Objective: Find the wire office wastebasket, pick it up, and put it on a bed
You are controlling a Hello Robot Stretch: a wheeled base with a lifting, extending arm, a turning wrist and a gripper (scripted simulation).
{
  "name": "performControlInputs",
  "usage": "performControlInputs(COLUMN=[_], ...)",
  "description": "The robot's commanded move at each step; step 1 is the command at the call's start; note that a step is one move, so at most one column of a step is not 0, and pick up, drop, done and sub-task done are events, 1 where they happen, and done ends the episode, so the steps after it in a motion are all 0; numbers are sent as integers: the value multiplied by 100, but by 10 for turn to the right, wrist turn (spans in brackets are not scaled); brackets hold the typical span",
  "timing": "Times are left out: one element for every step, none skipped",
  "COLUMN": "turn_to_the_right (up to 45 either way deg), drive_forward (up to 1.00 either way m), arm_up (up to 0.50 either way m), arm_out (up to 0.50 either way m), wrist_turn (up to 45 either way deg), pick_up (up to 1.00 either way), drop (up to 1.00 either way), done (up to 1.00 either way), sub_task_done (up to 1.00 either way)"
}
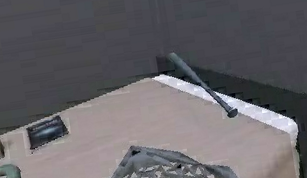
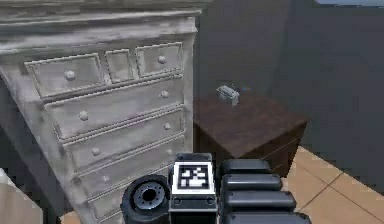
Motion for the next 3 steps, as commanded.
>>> performControlInputs(turn_to_the_right=[-450,-120,450], drive_forward=[0,0,0], arm_up=[0,0,0], arm_out=[0,0,0], wrist_turn=[0,0,0], pick_up=[0,0,0], drop=[0,0,0], done=[0,0,0], sub_task_done=[0,0,0])
